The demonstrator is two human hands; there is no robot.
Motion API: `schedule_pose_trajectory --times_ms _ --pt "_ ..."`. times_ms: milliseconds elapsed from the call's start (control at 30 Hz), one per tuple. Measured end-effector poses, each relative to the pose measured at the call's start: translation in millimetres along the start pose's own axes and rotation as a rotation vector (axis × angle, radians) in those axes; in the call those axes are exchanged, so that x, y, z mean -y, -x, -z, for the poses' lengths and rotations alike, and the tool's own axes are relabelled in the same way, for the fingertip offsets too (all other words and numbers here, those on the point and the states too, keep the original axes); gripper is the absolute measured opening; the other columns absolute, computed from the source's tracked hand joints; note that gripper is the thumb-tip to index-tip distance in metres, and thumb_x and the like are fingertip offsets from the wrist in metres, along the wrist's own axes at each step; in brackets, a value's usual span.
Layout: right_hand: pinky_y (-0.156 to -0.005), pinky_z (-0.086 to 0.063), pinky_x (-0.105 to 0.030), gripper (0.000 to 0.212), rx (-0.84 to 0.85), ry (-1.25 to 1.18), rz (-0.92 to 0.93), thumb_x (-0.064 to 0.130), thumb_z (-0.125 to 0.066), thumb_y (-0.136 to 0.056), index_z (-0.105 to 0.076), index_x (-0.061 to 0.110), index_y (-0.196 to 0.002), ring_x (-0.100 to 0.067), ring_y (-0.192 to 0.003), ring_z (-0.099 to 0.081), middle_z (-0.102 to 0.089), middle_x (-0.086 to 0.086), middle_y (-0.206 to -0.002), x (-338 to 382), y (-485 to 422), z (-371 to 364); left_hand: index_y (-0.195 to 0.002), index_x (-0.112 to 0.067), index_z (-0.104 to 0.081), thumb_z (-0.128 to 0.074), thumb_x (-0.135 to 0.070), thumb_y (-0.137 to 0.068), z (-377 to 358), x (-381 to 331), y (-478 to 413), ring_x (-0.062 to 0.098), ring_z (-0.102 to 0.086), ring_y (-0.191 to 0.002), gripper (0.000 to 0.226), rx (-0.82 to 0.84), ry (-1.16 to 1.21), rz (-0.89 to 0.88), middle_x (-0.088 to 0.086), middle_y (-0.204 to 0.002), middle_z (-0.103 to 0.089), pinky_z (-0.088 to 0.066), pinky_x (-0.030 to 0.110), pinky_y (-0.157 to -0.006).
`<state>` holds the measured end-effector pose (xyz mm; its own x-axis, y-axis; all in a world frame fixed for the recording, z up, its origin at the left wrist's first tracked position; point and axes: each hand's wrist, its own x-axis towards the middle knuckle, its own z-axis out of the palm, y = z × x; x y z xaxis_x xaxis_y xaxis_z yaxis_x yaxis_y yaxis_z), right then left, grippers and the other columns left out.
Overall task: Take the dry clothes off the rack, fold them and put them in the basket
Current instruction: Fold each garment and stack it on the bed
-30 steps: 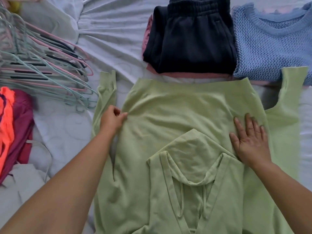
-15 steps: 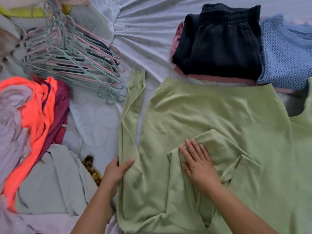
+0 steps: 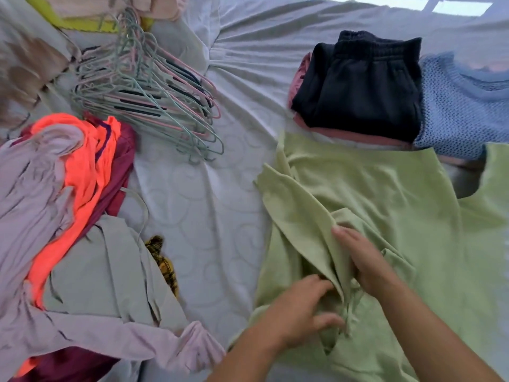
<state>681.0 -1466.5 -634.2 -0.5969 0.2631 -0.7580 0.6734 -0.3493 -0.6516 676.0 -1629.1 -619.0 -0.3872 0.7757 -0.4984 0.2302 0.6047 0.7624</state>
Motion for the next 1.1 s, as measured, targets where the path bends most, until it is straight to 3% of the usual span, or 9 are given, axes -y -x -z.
schedule_pose_trajectory --times_ms 167,267,400,500,633,767,900,1000,1100 --pt "-0.087 -0.048 -0.04 0.009 -0.102 0.216 0.049 0.02 -0.058 -0.09 -0.066 0.018 -0.088 -0.025 -0.092 -0.062 -0.068 -0.011 -0.1 -11.7 -0.3 20.6 -0.116 -0.017 -0.055 0.001 -0.095 -0.053 -14.0 65.0 30.5 0.014 -0.047 -0.108 0.115 -0.261 -0.112 0.281 -0.002 -0.113 -0.052 -0.034 0.019 -0.09" --pt "-0.089 -0.05 -0.041 0.014 -0.112 0.082 0.113 0.014 -0.055 -0.092 -0.067 0.016 -0.086 -0.024 -0.091 -0.063 -0.07 -0.01 -0.094 -6.2 4.6 27.0 -0.124 -0.026 -0.049 -0.011 -0.09 -0.055 -30.7 81.2 59.0 0.008 -0.048 -0.106 0.101 -0.198 -0.129 0.377 -0.01 -0.109 -0.044 -0.034 0.017 -0.087" --pt "-0.07 -0.045 -0.004 0.023 -0.194 -0.09 0.278 -0.005 -0.048 -0.087 -0.063 0.009 -0.078 0.012 -0.077 -0.059 -0.065 0.013 -0.069 5.9 22.0 49.2 -0.142 -0.043 -0.016 -0.031 -0.07 -0.07 -61.0 83.4 79.0 0.012 -0.046 -0.122 0.078 0.023 -0.24 0.398 -0.005 -0.142 -0.032 -0.037 0.022 -0.098" --pt "-0.059 -0.048 -0.011 0.033 -0.329 -0.121 0.15 -0.001 -0.04 -0.093 -0.058 0.018 -0.073 0.006 -0.058 -0.059 -0.06 0.003 -0.073 -21.6 24.2 82.6 -0.145 -0.038 -0.017 -0.042 -0.052 -0.09 -74.4 78.6 76.7 0.019 -0.05 -0.119 0.062 0.137 -0.39 0.443 -0.005 -0.142 -0.03 -0.039 0.031 -0.096" --pt "-0.054 -0.05 -0.019 0.019 -0.42 0.093 -0.106 0.003 -0.045 -0.092 -0.057 -0.007 -0.104 -0.018 -0.067 -0.054 -0.057 -0.013 -0.084 -70.7 19.3 110.4 -0.117 -0.027 -0.051 -0.034 -0.054 -0.093 -60.8 64.2 60.1 0.016 -0.054 -0.111 0.04 -0.026 -0.275 0.451 -0.005 -0.121 -0.055 -0.04 0.027 -0.087" --pt "-0.084 -0.038 -0.031 0.02 -0.63 0.487 0.269 0.007 -0.053 -0.09 -0.055 0.001 -0.108 -0.024 -0.098 -0.05 -0.048 -0.011 -0.107 -45.9 15.4 85.5 -0.096 -0.016 -0.058 -0.049 -0.034 -0.094 -10.9 44.2 5.4 0.017 -0.056 -0.085 0.02 -0.369 -0.087 0.337 -0.002 -0.091 -0.061 -0.039 0.028 -0.072" --pt "-0.089 -0.042 -0.034 0.028 -0.414 0.799 0.458 0.031 -0.058 -0.089 -0.056 0.01 -0.107 -0.023 -0.103 -0.048 -0.044 -0.002 -0.105 -19.5 -5.9 35.9 -0.1 -0.008 -0.056 -0.054 -0.028 -0.092 54.2 29.6 -74.7 0.024 -0.058 -0.087 0.022 -0.595 0.043 0.378 0.003 -0.088 -0.059 -0.042 0.032 -0.074" --pt "-0.088 -0.041 -0.032 0.051 -0.317 1.255 0.353 0.053 -0.057 -0.084 -0.048 0.015 -0.116 -0.021 -0.106 -0.048 -0.049 -0.004 -0.113 -10.9 -30.2 18.3 -0.106 -0.009 -0.049 -0.053 -0.041 -0.091 83.0 23.9 -122.9 0.026 -0.056 -0.092 0.036 -0.571 -0.041 0.435 0.004 -0.095 -0.056 -0.039 0.031 -0.072" --pt "-0.079 -0.041 -0.033 0.041 -0.255 1.461 0.284 0.043 -0.054 -0.087 -0.046 0.015 -0.116 -0.024 -0.103 -0.056 -0.057 -0.005 -0.116 -6.7 -38.8 14.6 -0.112 -0.012 -0.045 -0.053 -0.044 -0.089 88.6 22.6 -149.7 0.027 -0.057 -0.096 0.04 -0.498 -0.228 0.524 0.003 -0.103 -0.057 -0.038 0.032 -0.072"
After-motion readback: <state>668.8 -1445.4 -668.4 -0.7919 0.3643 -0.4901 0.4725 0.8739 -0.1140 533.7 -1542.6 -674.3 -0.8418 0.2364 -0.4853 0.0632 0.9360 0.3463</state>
